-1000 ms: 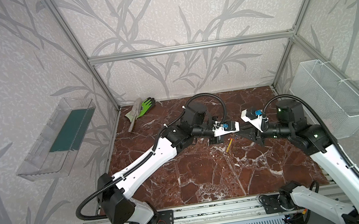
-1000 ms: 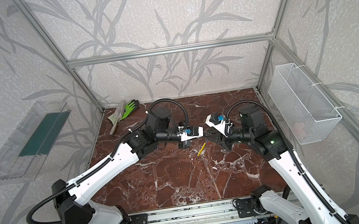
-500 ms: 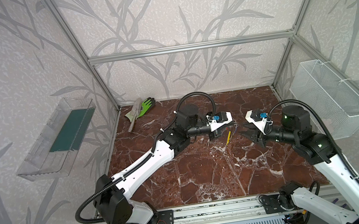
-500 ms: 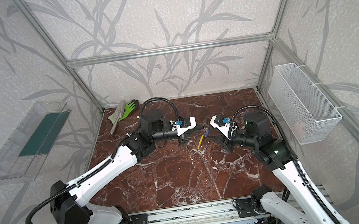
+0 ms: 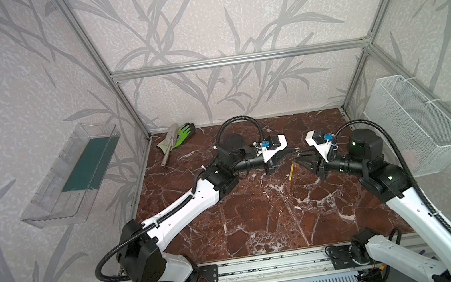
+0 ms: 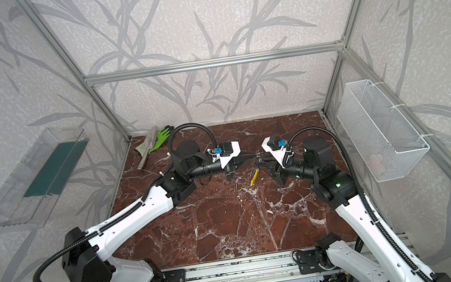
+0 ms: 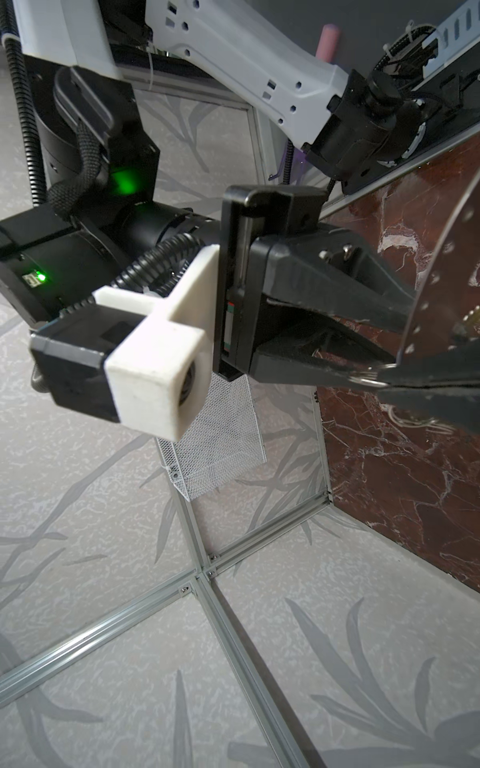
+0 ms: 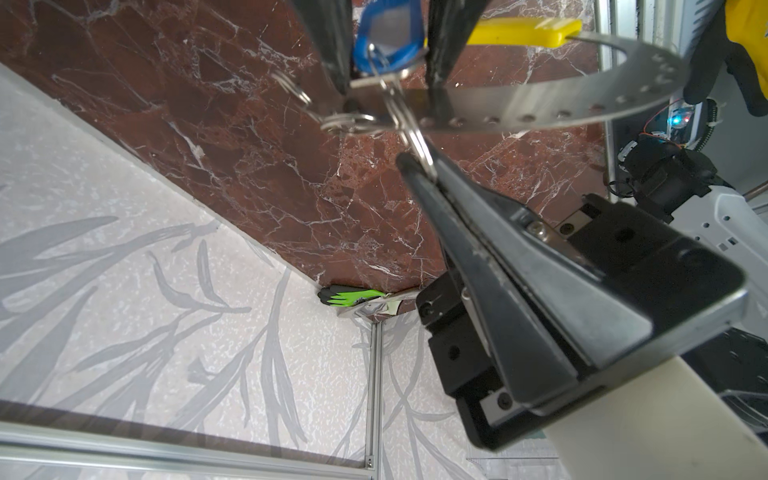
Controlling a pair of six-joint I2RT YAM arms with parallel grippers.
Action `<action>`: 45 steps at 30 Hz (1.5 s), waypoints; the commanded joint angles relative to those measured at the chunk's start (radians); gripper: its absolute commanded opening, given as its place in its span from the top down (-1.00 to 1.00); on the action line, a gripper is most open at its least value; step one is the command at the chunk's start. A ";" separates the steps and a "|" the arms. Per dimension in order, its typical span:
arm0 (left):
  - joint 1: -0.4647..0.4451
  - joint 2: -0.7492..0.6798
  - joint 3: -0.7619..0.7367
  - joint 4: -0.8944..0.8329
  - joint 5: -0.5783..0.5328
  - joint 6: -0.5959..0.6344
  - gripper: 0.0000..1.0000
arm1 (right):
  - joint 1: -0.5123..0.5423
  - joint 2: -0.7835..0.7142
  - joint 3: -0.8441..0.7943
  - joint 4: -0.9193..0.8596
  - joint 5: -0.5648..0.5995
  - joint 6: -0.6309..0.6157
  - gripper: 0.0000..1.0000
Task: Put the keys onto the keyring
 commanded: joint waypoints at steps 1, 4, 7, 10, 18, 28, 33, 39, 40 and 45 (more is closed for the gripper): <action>0.008 -0.014 -0.018 0.136 0.004 -0.082 1.00 | 0.005 0.005 -0.003 0.036 -0.027 0.004 0.52; 0.015 -0.006 -0.030 0.187 0.007 -0.119 1.00 | 0.005 0.008 0.002 0.044 -0.044 -0.005 0.62; 0.018 0.007 -0.038 0.237 0.017 -0.162 1.00 | 0.006 0.018 0.009 0.046 -0.057 -0.014 0.63; 0.022 0.016 -0.046 0.268 0.023 -0.188 1.00 | 0.005 0.022 0.023 0.024 -0.043 -0.036 0.45; 0.059 0.024 -0.054 0.296 0.091 -0.250 1.00 | -0.075 -0.070 0.030 -0.062 0.013 -0.140 0.18; 0.069 0.042 -0.024 0.273 0.182 -0.264 1.00 | -0.094 -0.109 0.031 0.015 -0.053 -0.099 0.18; 0.069 0.043 -0.021 0.265 0.206 -0.263 1.00 | -0.094 -0.072 0.022 0.111 -0.137 -0.022 0.25; 0.067 0.035 -0.019 0.246 0.214 -0.253 1.00 | -0.094 -0.037 0.018 0.172 -0.184 0.013 0.32; 0.067 0.035 -0.020 0.245 0.217 -0.252 1.00 | -0.094 -0.033 0.016 0.180 -0.188 0.016 0.33; 0.064 0.038 -0.016 0.243 0.221 -0.252 1.00 | -0.094 -0.019 0.008 0.207 -0.204 0.029 0.43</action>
